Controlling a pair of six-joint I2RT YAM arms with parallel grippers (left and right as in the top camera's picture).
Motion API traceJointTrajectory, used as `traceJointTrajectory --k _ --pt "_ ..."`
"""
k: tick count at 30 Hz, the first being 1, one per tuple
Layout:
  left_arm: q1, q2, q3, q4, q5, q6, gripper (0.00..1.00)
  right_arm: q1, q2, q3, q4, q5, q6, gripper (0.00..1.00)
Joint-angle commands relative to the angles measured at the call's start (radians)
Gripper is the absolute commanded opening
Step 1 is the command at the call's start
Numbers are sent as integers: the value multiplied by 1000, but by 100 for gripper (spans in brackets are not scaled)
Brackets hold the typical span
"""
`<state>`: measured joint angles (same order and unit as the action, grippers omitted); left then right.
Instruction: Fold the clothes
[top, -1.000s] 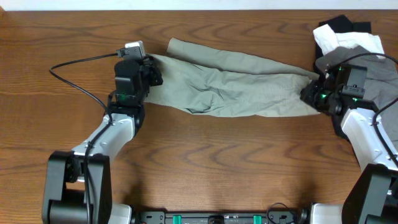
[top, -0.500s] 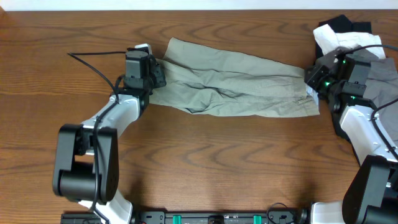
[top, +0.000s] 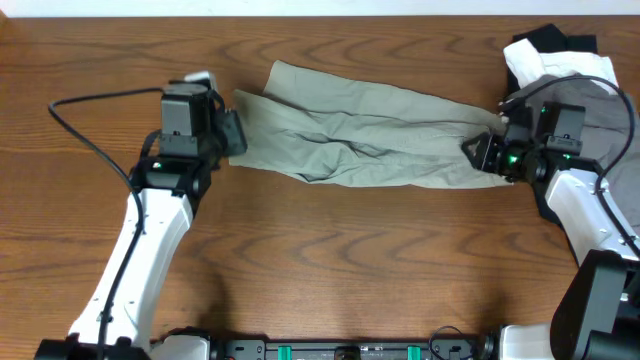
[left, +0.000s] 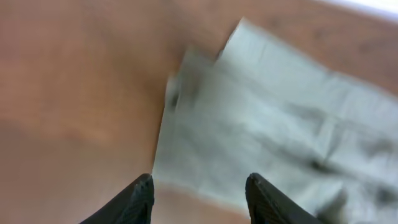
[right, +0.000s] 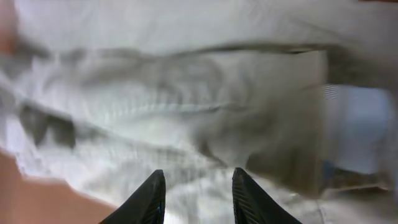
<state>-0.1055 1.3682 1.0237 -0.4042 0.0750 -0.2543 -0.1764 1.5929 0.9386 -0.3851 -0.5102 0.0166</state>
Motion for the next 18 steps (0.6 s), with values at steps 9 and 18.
traceJointTrajectory --k 9,18 --pt "3 32 3 -220 -5 6 50 192 -17 11 -13 344 -439 55" --pt "3 32 3 -224 -5 6 50 203 -16 11 57 460 -579 61"
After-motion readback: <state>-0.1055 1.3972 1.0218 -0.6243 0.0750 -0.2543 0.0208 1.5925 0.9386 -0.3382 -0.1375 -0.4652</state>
